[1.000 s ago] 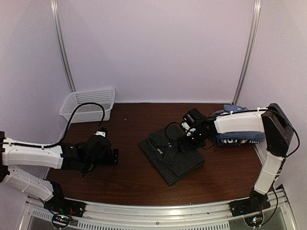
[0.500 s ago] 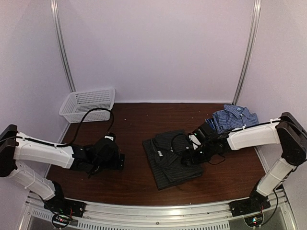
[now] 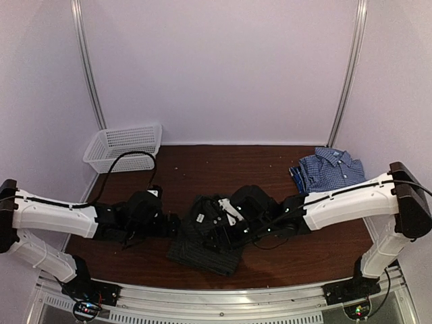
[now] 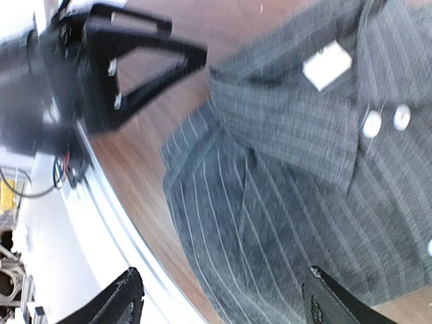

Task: Fold and stack the long sleeve shirts
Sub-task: Rotate the square-folded shirt at the center of the board.

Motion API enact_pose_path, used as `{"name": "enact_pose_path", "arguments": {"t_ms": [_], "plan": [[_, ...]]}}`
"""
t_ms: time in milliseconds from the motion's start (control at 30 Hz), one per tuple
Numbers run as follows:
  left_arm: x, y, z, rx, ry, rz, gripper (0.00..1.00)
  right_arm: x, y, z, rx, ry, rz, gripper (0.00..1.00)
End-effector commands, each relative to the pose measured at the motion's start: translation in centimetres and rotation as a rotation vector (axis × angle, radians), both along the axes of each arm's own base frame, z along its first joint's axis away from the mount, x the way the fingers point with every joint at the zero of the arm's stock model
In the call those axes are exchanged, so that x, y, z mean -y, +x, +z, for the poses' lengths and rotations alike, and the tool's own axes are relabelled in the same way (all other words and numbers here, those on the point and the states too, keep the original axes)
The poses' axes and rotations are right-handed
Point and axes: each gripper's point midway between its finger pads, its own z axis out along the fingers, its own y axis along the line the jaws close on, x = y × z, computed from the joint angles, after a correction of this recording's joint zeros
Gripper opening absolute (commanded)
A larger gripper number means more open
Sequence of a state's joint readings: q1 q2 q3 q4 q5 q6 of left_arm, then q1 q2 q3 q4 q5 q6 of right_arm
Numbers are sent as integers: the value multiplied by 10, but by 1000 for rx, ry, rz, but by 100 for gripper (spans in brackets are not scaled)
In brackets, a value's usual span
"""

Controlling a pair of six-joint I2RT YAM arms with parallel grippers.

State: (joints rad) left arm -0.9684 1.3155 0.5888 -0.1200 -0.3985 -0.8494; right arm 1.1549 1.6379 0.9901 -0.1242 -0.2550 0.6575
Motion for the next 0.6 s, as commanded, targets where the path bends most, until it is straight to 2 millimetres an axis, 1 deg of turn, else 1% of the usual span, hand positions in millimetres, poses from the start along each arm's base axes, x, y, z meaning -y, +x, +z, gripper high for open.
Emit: {"name": "enact_pose_path", "arguments": {"t_ms": [0, 67, 100, 167, 333, 400, 467, 567], "plan": [[15, -12, 17, -26, -219, -26, 98, 14, 41, 16, 134, -86, -76, 83], [22, -19, 22, -39, -320, -46, 98, 26, 66, 21, 172, -114, -109, 84], [22, -24, 19, -54, -349, -55, 98, 32, 79, 23, 185, -120, -120, 84], [25, -30, 20, -64, -399, -66, 98, 42, 105, 26, 206, -126, -143, 86], [30, -38, 16, -85, -387, -94, 98, 64, 160, 11, 197, -163, -164, 88], [34, -41, 14, -100, -376, -112, 98, 67, 173, 1, 174, -161, -150, 89], [37, -44, 10, -119, -369, -128, 97, 68, 181, -11, 141, -155, -121, 88], [40, -49, 5, -142, -356, -158, 93, 71, 192, -29, 96, -138, -100, 88]]}}
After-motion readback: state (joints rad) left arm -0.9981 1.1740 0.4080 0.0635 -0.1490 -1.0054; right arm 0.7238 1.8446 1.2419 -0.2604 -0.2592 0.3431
